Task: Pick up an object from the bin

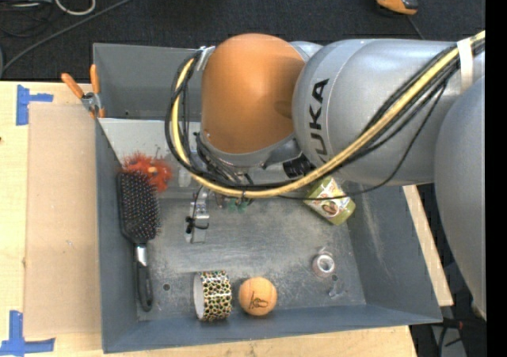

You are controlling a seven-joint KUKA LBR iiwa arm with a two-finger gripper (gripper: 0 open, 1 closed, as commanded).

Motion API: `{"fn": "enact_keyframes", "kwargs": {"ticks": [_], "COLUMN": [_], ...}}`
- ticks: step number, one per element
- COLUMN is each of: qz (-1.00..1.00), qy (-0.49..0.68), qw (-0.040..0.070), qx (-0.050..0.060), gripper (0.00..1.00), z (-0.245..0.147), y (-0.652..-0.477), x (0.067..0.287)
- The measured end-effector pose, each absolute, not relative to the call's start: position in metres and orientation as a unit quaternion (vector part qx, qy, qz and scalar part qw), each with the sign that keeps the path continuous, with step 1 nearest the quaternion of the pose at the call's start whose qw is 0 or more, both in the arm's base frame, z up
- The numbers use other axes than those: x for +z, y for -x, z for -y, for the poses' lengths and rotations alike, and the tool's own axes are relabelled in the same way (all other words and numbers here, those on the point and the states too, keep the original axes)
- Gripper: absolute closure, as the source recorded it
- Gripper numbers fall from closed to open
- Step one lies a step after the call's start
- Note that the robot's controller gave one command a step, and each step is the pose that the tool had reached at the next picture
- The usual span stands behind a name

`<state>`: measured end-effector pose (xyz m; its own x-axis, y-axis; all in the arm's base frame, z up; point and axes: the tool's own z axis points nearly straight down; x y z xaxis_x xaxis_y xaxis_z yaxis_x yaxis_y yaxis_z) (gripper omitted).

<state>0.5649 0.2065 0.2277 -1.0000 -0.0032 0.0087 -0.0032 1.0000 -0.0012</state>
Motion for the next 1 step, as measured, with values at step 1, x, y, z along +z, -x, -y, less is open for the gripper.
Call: {"fn": "enact_keyframes", "kwargs": {"ticks": [1], "qz": [1.000], "qy": [0.001], "qw": [0.000], "qx": [0.000], "gripper": [0.00], "z": [-0.2053], "y": [-0.5668], "x": [0.2323]}}
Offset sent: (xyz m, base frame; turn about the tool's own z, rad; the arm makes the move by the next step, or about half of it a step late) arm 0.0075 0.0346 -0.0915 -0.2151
